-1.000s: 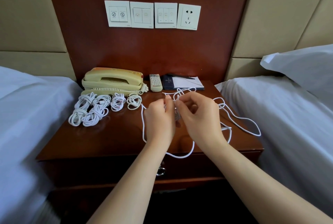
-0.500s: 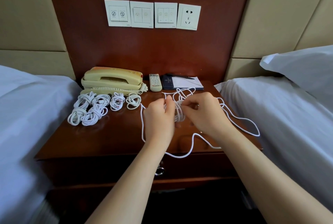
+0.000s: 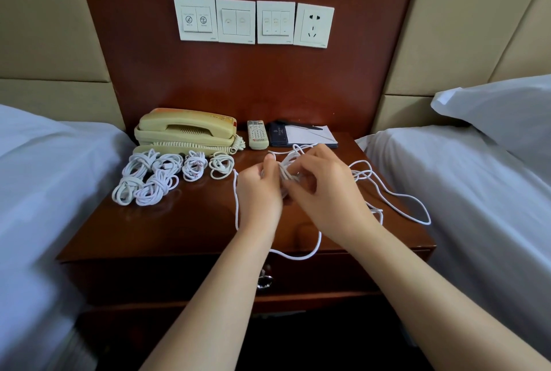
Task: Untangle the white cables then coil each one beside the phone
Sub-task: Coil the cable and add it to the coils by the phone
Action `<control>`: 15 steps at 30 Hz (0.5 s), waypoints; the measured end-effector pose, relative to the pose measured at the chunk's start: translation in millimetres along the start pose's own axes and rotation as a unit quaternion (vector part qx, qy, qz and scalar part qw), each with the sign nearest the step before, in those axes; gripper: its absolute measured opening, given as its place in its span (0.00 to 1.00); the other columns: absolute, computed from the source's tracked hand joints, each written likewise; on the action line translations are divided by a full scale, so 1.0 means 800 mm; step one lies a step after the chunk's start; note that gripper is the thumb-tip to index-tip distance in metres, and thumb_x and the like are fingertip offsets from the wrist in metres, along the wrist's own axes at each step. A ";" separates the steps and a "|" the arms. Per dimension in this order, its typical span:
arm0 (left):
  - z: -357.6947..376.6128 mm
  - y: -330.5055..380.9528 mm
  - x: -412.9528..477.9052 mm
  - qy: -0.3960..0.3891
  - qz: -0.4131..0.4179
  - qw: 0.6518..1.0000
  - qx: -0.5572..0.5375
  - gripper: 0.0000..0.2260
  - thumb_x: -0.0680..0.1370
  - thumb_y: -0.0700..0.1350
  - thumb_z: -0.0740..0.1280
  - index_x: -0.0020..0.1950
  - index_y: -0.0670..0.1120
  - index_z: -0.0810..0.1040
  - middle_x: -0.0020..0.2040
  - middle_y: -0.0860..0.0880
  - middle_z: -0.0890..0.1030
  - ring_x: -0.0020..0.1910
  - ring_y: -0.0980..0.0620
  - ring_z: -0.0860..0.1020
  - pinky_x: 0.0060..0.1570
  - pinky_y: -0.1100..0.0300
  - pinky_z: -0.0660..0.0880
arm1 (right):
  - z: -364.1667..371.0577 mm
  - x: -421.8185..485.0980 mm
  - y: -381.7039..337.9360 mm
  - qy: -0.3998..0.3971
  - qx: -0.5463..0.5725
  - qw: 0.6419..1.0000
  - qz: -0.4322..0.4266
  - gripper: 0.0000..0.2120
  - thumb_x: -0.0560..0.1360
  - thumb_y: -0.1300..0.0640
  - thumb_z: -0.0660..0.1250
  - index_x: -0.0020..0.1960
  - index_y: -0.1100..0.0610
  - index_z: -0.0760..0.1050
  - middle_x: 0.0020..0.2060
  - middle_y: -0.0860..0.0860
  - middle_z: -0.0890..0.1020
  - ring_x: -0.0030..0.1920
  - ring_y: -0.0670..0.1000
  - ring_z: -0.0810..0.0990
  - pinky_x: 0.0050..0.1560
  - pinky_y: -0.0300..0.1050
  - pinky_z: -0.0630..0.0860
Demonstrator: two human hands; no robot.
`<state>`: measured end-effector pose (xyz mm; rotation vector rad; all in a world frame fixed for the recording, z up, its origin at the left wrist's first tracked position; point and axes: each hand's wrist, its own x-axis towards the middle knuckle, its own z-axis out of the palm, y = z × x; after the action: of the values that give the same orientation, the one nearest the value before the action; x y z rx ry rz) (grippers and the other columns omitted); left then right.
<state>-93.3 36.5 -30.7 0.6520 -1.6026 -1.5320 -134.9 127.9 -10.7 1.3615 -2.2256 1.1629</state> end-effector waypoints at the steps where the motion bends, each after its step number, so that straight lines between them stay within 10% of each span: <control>1: 0.000 0.000 0.000 -0.006 -0.024 0.999 -0.021 0.22 0.82 0.45 0.58 0.27 0.44 0.70 0.22 0.52 0.72 0.24 0.54 0.71 0.27 0.62 0.72 | 0.000 0.000 0.001 -0.001 -0.008 1.000 -0.006 0.01 0.72 0.62 0.70 0.42 0.59 0.79 0.38 0.45 0.68 0.35 0.42 0.69 0.35 0.34 0.65; 7: -0.002 0.003 0.001 -0.036 -0.093 0.990 -0.096 0.18 0.82 0.47 0.57 0.37 0.44 0.78 0.37 0.41 0.80 0.42 0.39 0.80 0.45 0.42 0.80 | 0.003 0.003 0.002 0.008 -0.044 0.998 -0.049 0.03 0.74 0.63 0.69 0.47 0.60 0.80 0.42 0.50 0.71 0.43 0.53 0.74 0.40 0.52 0.75; 15: -0.005 0.005 -0.002 -0.051 -0.103 0.986 -0.121 0.18 0.77 0.54 0.63 0.31 0.48 0.81 0.38 0.41 0.79 0.41 0.44 0.78 0.51 0.36 0.75 | -0.006 0.014 0.014 -0.027 -0.051 0.997 -0.058 0.05 0.74 0.63 0.66 0.46 0.60 0.81 0.42 0.51 0.69 0.48 0.55 0.69 0.48 0.43 0.63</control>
<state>-88.5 36.6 -27.6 0.6271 -1.4253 -1.9054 -150.4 127.2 -6.6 1.4739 -2.1782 0.9705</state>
